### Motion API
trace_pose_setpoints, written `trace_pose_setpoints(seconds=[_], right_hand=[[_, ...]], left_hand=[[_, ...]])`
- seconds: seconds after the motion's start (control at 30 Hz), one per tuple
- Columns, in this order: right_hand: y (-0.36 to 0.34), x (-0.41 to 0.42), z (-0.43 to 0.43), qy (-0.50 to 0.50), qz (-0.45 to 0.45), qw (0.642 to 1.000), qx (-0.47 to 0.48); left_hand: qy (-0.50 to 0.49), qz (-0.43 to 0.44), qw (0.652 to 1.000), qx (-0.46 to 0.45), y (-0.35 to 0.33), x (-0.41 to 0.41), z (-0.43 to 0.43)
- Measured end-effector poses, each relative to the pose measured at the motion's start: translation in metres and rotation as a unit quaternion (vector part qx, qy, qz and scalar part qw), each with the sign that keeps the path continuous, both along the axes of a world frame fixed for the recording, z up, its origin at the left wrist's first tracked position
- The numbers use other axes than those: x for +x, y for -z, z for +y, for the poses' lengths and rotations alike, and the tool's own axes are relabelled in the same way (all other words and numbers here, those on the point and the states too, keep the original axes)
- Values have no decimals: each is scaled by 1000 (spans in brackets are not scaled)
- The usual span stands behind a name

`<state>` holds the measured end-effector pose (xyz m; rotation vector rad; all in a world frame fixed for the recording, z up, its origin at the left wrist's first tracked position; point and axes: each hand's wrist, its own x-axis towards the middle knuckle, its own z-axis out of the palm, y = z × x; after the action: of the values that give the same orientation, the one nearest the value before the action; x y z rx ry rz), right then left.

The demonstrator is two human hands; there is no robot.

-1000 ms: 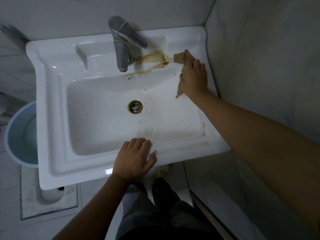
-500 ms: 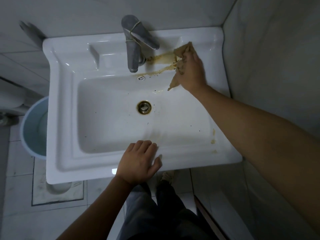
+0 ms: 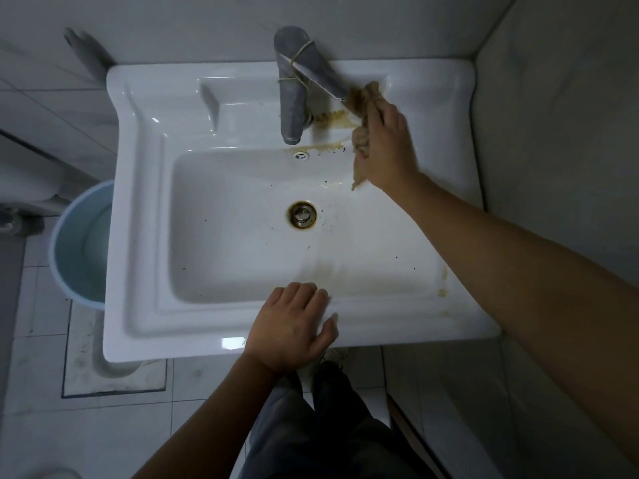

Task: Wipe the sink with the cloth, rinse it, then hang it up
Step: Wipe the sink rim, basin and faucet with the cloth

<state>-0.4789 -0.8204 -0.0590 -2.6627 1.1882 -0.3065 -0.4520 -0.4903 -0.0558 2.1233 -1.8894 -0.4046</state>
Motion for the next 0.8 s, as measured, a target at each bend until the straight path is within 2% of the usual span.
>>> trace_pose_setpoints(seconds=[0.1, 0.3, 0.47, 0.6, 0.7, 0.8], right_hand=[[-6, 29, 2, 28, 11, 999, 40], [0, 62, 34, -49, -11, 996, 75], [-5, 26, 17, -86, 17, 996, 4], [-8, -4, 2, -41, 43, 998, -35], [-16, -2, 3, -38, 82, 996, -4], [-25, 12, 6, -15, 84, 995, 52]], left_hand=[[-1, -1, 1000, 3, 1, 1, 0], [-1, -3, 1000, 10, 2, 1, 0], [4, 9, 1000, 22, -1, 2, 1], [-13, 28, 999, 39, -4, 4, -1], [-39, 53, 997, 44, -14, 15, 4], [-80, 33, 995, 44, -25, 48, 24]])
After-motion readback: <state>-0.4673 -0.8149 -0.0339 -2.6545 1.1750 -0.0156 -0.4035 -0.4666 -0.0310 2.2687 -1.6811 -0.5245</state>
